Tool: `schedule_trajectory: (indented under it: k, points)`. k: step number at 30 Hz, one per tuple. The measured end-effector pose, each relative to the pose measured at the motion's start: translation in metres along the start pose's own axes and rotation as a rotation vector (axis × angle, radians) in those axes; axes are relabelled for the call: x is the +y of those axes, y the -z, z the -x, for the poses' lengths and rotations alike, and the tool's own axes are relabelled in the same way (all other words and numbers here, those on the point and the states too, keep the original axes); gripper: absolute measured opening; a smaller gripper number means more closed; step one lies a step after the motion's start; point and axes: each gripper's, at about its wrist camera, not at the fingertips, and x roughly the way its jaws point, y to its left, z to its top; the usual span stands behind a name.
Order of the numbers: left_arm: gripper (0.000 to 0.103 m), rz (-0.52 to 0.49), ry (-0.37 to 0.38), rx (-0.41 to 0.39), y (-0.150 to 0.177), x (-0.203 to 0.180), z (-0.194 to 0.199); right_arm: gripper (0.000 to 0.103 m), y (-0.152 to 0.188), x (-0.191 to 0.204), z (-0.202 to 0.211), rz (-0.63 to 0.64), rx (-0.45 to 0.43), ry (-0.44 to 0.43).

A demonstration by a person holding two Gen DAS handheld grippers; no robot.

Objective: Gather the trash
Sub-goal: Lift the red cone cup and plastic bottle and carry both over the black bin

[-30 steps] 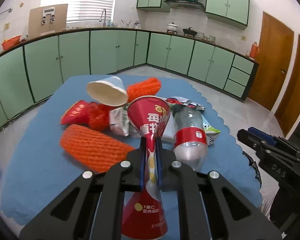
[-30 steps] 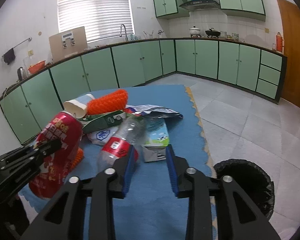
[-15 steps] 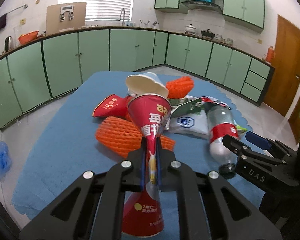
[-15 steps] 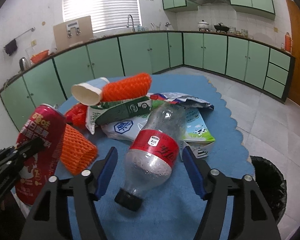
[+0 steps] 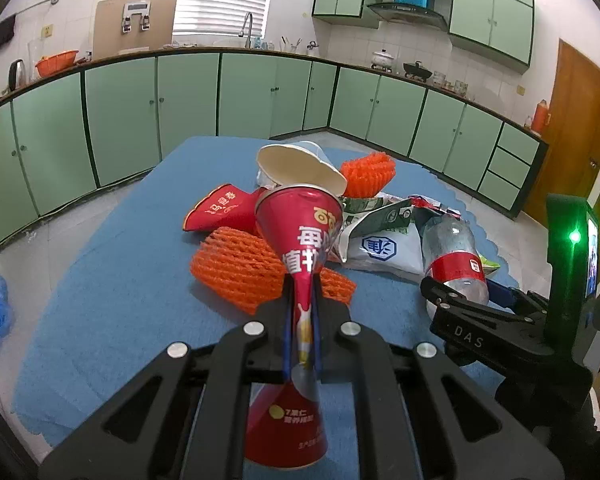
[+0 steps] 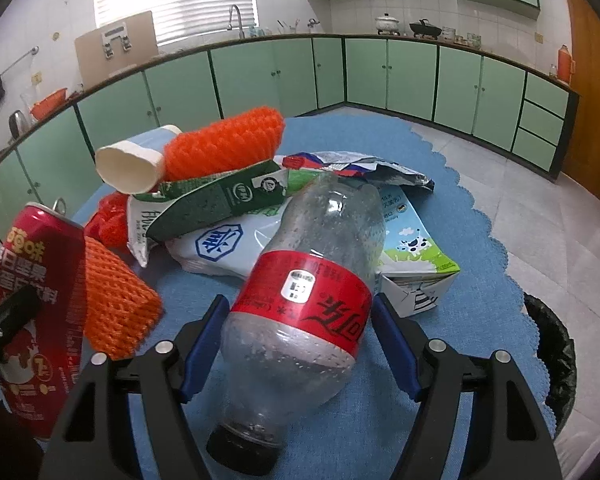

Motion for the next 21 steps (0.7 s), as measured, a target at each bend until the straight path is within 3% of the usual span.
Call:
schedule_trajectory:
  k: [7,16,21]
  points:
    - [0.006,-0.003,0.003,-0.017,-0.004,-0.003,0.009,0.062,0.008,-0.009,0.019,0.022,0.034,-0.022]
    - [0.005,-0.035,0.067,-0.024,-0.008,-0.032,0.021,0.061,0.017,-0.028,0.059,0.045,0.020,-0.050]
    - [0.005,-0.061,0.105,-0.004,-0.005,-0.052,0.018,0.061,0.018,-0.038,0.057,0.042,0.046,-0.062]
